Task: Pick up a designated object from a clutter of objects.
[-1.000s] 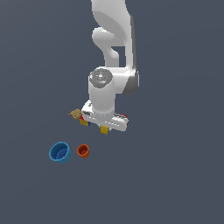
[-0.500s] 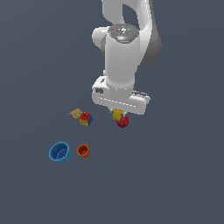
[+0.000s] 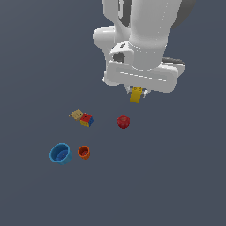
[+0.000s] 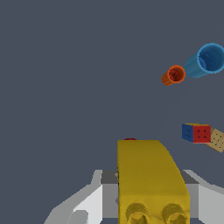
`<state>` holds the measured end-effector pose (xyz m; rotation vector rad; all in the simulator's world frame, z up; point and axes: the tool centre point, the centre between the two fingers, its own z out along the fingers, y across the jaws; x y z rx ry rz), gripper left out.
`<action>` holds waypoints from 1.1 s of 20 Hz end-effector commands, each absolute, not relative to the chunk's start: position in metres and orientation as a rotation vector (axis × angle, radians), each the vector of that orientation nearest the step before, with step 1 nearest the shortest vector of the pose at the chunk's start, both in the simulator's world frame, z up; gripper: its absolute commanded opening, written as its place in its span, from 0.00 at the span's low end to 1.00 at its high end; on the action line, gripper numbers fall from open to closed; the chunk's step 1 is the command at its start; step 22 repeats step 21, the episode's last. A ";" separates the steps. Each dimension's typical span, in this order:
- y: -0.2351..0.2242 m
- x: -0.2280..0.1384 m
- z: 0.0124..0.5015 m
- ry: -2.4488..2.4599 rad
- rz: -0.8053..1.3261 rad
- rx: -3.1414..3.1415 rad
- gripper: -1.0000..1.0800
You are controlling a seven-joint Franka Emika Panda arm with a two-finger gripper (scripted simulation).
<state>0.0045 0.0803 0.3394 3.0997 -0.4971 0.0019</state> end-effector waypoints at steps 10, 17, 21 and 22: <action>0.123 0.004 0.419 -0.497 0.000 3.101 0.00; 0.132 0.005 0.434 -0.497 0.000 3.102 0.00; 0.132 0.005 0.434 -0.497 0.000 3.102 0.00; 0.132 0.005 0.434 -0.497 0.000 3.102 0.00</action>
